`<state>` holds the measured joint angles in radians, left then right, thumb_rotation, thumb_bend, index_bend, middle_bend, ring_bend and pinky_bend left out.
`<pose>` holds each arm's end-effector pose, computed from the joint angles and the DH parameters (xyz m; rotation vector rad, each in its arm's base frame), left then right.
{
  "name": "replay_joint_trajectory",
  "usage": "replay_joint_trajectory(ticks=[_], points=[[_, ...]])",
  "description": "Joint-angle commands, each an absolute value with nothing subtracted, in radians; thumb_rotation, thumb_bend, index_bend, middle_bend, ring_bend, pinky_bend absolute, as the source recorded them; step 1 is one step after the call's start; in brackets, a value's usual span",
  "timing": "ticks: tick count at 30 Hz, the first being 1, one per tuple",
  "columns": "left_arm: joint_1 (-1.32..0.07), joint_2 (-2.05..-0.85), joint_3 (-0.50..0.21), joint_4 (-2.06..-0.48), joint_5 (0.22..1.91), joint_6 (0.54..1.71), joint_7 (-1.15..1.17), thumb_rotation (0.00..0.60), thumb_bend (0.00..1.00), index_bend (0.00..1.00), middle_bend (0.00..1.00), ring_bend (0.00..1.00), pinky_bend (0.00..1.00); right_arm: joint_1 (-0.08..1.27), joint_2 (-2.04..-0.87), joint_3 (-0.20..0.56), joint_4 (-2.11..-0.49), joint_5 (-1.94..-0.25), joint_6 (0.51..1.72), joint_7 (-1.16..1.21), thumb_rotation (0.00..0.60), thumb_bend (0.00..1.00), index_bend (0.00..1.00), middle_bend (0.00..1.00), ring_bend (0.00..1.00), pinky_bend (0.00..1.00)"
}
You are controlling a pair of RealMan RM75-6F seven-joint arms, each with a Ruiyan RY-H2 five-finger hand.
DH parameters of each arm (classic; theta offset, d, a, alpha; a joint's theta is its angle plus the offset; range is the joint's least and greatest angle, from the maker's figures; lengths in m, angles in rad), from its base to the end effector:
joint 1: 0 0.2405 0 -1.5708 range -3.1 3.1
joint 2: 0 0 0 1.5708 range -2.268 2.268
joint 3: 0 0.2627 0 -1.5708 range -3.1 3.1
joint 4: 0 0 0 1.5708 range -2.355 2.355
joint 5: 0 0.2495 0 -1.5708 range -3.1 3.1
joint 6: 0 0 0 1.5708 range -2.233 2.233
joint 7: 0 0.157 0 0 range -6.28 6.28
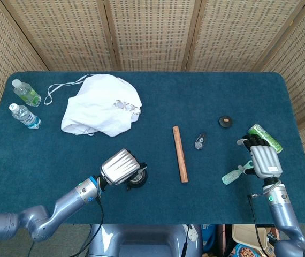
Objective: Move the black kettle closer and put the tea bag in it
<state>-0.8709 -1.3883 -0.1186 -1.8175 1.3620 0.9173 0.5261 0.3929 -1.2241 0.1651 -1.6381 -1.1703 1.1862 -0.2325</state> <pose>-0.0433 0.3020 -0.0412 -2.2853 -0.4640 -1.0580 -0.2787 -0.3140 0.0737 1.4751 -0.9712 0.8266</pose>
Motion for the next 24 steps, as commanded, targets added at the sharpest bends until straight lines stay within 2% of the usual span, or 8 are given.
replay_joint_trajectory(ticks=[1, 3, 7, 11, 17, 20, 24], points=[[-0.886, -1.395, -0.11, -1.833, 1.326, 0.894, 0.571, 0.6, 0.52, 0.31, 0.78, 0.72, 0.68, 0.393, -1.223, 0.166, -1.64, -1.17, 1.187, -0.234, 0.6, 0.29, 0.32, 0.29, 0.16, 0.27], [-0.887, -1.398, -0.107, -1.838, 1.319, 0.894, 0.582, 0.6, 0.52, 0.22, 0.78, 0.71, 0.68, 0.393, -1.223, 0.166, -1.641, -1.17, 1.187, -0.234, 0.6, 0.29, 0.32, 0.29, 0.16, 0.27], [-0.887, -1.404, -0.099, -1.84, 1.317, 0.896, 0.585, 0.6, 0.52, 0.1, 0.74, 0.68, 0.68, 0.392, -1.221, 0.166, -1.643, -1.17, 1.189, -0.236, 0.6, 0.29, 0.32, 0.29, 0.16, 0.27], [-0.885, -1.404, -0.094, -1.84, 1.324, 0.903, 0.578, 0.6, 0.52, 0.01, 0.56, 0.56, 0.68, 0.392, -1.22, 0.167, -1.645, -1.169, 1.189, -0.237, 0.6, 0.29, 0.32, 0.29, 0.16, 0.27], [-0.866, -1.388, -0.088, -1.843, 1.346, 0.935, 0.551, 0.6, 0.52, 0.0, 0.3, 0.36, 0.6, 0.394, -1.22, 0.168, -1.647, -1.169, 1.188, -0.24, 0.6, 0.29, 0.32, 0.29, 0.16, 0.27], [-0.839, -1.367, -0.077, -1.85, 1.368, 0.975, 0.531, 0.6, 0.52, 0.0, 0.22, 0.28, 0.53, 0.396, -1.22, 0.169, -1.648, -1.169, 1.187, -0.243, 0.6, 0.29, 0.32, 0.29, 0.16, 0.27], [-0.782, -1.334, -0.055, -1.861, 1.395, 1.05, 0.496, 0.6, 0.52, 0.0, 0.18, 0.22, 0.44, 0.396, -1.22, 0.172, -1.648, -1.169, 1.191, -0.243, 0.6, 0.29, 0.32, 0.29, 0.16, 0.27]])
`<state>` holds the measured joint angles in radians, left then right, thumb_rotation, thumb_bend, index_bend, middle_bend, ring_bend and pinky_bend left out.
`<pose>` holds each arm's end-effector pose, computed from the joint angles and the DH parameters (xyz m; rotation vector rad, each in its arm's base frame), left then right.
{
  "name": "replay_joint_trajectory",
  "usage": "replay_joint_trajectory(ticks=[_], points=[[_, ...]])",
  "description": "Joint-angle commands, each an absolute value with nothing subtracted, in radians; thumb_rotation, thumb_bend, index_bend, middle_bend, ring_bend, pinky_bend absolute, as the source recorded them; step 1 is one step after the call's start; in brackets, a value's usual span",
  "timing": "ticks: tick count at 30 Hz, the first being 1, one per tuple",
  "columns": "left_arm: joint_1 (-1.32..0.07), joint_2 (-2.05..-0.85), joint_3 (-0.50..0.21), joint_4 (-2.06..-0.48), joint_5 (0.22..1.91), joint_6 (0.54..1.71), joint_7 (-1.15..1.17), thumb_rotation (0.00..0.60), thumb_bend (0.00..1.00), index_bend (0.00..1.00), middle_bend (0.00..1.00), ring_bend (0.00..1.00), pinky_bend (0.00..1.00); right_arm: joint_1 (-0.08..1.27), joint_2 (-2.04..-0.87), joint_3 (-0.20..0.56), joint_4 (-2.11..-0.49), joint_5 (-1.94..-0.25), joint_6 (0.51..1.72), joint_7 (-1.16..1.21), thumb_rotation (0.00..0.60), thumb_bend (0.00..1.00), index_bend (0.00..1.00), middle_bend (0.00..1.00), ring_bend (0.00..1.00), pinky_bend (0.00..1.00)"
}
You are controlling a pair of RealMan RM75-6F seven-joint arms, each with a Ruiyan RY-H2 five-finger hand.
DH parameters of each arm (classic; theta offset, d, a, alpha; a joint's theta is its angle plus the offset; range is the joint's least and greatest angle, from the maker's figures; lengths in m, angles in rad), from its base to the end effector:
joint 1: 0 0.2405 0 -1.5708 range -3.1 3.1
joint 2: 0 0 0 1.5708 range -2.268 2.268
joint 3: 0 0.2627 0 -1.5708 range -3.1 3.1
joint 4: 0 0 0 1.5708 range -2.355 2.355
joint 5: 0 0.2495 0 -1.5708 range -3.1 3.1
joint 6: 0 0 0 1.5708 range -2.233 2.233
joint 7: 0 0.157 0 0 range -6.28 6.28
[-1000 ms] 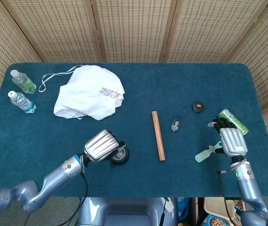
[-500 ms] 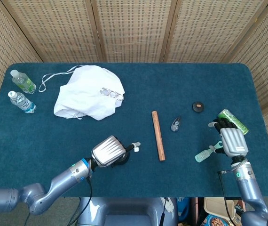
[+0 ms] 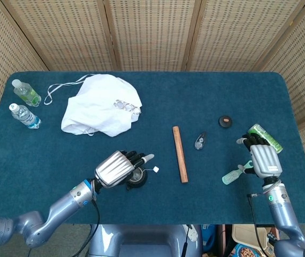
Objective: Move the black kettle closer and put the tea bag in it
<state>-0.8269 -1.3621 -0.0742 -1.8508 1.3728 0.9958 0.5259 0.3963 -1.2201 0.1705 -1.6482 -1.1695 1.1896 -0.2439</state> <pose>-0.0612 0.2927 -0.0307 -2.2310 -0.5038 -1.0594 -0.2747 -0.3156 0.0753 1.4766 -0.9601 0.8313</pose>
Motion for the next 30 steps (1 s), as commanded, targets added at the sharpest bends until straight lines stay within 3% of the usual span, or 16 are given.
replay_joint_trajectory(ticks=[1, 8, 12, 18, 30], points=[[-0.767, -1.325, -0.048, -1.864, 1.4, 1.066, 0.485, 0.6, 0.52, 0.0, 0.18, 0.22, 0.42, 0.396, -1.22, 0.173, -1.648, -1.169, 1.192, -0.242, 0.6, 0.29, 0.32, 0.29, 0.16, 0.27], [-0.596, -1.226, 0.012, -1.872, 1.431, 1.259, 0.37, 0.6, 0.52, 0.0, 0.14, 0.16, 0.3, 0.391, -1.221, 0.179, -1.641, -1.172, 1.208, -0.232, 0.6, 0.29, 0.31, 0.28, 0.16, 0.27], [-0.534, -1.206, 0.029, -1.853, 1.453, 1.33, 0.334, 0.6, 0.52, 0.0, 0.12, 0.13, 0.19, 0.385, -1.224, 0.18, -1.638, -1.174, 1.222, -0.232, 0.6, 0.29, 0.28, 0.26, 0.14, 0.27], [-0.451, -1.191, 0.047, -1.813, 1.476, 1.426, 0.318, 0.6, 0.51, 0.0, 0.11, 0.1, 0.1, 0.375, -1.225, 0.183, -1.637, -1.181, 1.244, -0.221, 0.6, 0.29, 0.27, 0.23, 0.12, 0.27], [-0.259, -1.199, 0.092, -1.672, 1.509, 1.61, 0.178, 0.6, 0.51, 0.0, 0.11, 0.1, 0.09, 0.312, -1.225, 0.17, -1.656, -1.21, 1.344, -0.212, 0.6, 0.29, 0.27, 0.23, 0.12, 0.26]])
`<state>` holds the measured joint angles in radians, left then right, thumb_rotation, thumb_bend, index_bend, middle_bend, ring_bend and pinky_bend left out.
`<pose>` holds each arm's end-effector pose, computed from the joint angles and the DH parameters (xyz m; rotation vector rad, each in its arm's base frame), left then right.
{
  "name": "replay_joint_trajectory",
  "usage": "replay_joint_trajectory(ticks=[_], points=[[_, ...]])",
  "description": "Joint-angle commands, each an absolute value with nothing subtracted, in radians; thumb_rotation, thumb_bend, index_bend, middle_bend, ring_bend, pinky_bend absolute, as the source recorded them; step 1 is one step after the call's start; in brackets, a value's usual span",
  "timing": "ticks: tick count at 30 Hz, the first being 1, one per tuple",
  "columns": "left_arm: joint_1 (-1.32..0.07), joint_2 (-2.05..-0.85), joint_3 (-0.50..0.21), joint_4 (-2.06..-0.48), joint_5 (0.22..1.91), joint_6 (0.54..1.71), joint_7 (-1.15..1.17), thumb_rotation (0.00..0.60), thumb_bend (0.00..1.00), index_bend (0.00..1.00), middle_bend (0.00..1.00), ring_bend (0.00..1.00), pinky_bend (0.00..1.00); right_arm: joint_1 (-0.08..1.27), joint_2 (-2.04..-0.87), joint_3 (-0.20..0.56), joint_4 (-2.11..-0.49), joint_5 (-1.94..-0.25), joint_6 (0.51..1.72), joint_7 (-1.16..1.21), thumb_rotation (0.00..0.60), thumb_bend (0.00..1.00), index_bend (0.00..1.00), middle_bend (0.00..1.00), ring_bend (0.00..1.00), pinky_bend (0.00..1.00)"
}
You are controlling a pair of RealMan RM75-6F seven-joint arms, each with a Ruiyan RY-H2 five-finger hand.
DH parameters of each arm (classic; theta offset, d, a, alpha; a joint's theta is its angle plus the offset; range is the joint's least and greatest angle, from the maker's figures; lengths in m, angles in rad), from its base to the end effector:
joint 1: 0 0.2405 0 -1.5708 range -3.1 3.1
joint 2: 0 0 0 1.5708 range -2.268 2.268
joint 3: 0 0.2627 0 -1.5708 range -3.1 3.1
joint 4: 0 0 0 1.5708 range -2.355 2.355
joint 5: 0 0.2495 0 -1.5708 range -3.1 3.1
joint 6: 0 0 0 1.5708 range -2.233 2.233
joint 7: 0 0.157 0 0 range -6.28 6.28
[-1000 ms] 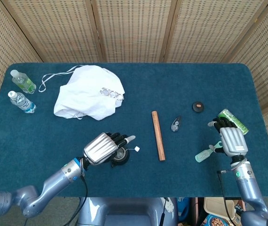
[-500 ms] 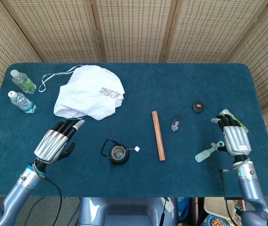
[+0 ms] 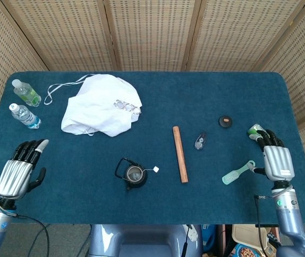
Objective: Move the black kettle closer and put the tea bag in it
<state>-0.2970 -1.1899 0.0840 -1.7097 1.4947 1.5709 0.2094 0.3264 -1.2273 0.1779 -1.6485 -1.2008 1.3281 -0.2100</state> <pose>-0.2663 0.2228 0.0874 -1.5464 -0.7675 -0.9877 -0.2853 -0.2985 0.0943 1.3428 -0.9201 0.8963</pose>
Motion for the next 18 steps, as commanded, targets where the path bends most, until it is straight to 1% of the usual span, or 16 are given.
replay_joint_trajectory(ticks=[1, 7, 12, 18], points=[[-0.244, -1.201, 0.095, -1.659, 1.514, 1.624, 0.167, 0.6, 0.51, 0.0, 0.11, 0.1, 0.09, 0.304, -1.222, 0.164, -1.66, -1.217, 1.353, -0.21, 0.6, 0.29, 0.27, 0.23, 0.12, 0.26], [-0.167, -1.202, 0.127, -1.604, 1.532, 1.656, 0.117, 0.6, 0.51, 0.0, 0.11, 0.1, 0.09, 0.24, -1.206, 0.124, -1.674, -1.251, 1.413, -0.194, 0.6, 0.29, 0.27, 0.23, 0.12, 0.26], [-0.131, -1.2, 0.131, -1.59, 1.534, 1.657, 0.116, 0.6, 0.51, 0.01, 0.11, 0.1, 0.09, 0.218, -1.204, 0.112, -1.677, -1.273, 1.428, -0.183, 0.6, 0.29, 0.27, 0.23, 0.12, 0.26], [-0.111, -1.192, 0.118, -1.589, 1.538, 1.643, 0.108, 0.6, 0.51, 0.03, 0.11, 0.1, 0.09, 0.21, -1.204, 0.118, -1.678, -1.273, 1.426, -0.182, 0.6, 0.29, 0.27, 0.23, 0.12, 0.26]])
